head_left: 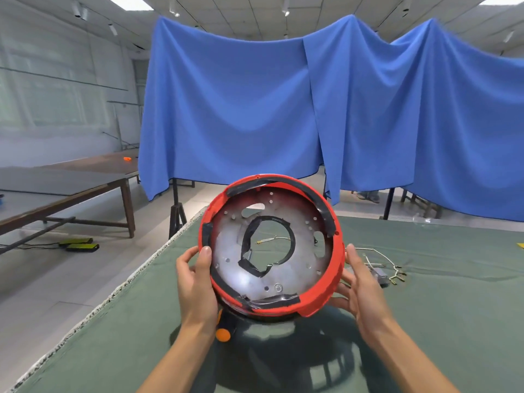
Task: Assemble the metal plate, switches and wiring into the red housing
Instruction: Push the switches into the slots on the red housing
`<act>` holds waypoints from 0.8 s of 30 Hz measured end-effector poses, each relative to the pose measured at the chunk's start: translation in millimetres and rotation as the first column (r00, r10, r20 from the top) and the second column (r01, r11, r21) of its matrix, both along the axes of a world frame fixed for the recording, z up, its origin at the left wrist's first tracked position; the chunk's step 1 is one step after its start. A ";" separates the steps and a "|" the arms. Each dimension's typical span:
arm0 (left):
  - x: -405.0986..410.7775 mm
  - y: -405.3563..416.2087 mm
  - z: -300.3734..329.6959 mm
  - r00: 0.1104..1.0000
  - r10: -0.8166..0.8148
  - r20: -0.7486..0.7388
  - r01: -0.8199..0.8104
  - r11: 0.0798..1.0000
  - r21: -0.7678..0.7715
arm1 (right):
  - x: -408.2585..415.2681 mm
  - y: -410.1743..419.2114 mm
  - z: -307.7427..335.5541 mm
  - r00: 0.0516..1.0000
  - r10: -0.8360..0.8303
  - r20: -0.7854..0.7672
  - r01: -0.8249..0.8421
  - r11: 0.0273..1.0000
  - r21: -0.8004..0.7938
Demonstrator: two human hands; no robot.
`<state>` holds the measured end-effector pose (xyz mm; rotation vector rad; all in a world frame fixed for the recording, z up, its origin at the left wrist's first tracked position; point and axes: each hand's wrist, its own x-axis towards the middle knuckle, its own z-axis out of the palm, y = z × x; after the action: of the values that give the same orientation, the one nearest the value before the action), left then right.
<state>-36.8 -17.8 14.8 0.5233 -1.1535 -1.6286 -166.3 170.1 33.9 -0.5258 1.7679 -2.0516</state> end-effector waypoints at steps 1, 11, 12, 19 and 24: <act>0.4 1.2 0.3 1.000 0.010 0.007 -0.010 1.000 -0.014 | 0.3 1.0 -0.7 1.000 0.016 -0.012 -0.016 1.000 0.009; 3.2 8.8 11.9 0.995 -0.057 0.078 0.050 0.995 0.087 | 4.7 8.3 -2.0 0.999 0.040 -0.031 -0.041 0.998 -0.050; 3.4 7.9 14.5 0.989 -0.132 0.071 0.117 0.977 0.177 | 5.3 7.2 2.3 0.999 0.047 -0.028 -0.049 0.995 -0.087; 15.4 12.3 31.9 0.835 -0.546 0.076 0.402 0.697 0.594 | -1.7 -2.3 28.0 1.000 -0.026 0.013 0.027 0.992 -0.124; 21.0 4.5 36.3 0.848 -0.529 0.026 0.407 0.681 0.609 | -1.5 -10.8 25.1 0.996 -0.007 0.089 0.019 0.991 -0.131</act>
<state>-15.8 -13.3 51.1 0.8488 -0.9534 -2.4712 -167.8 159.3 59.0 -0.4543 1.5982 -2.1767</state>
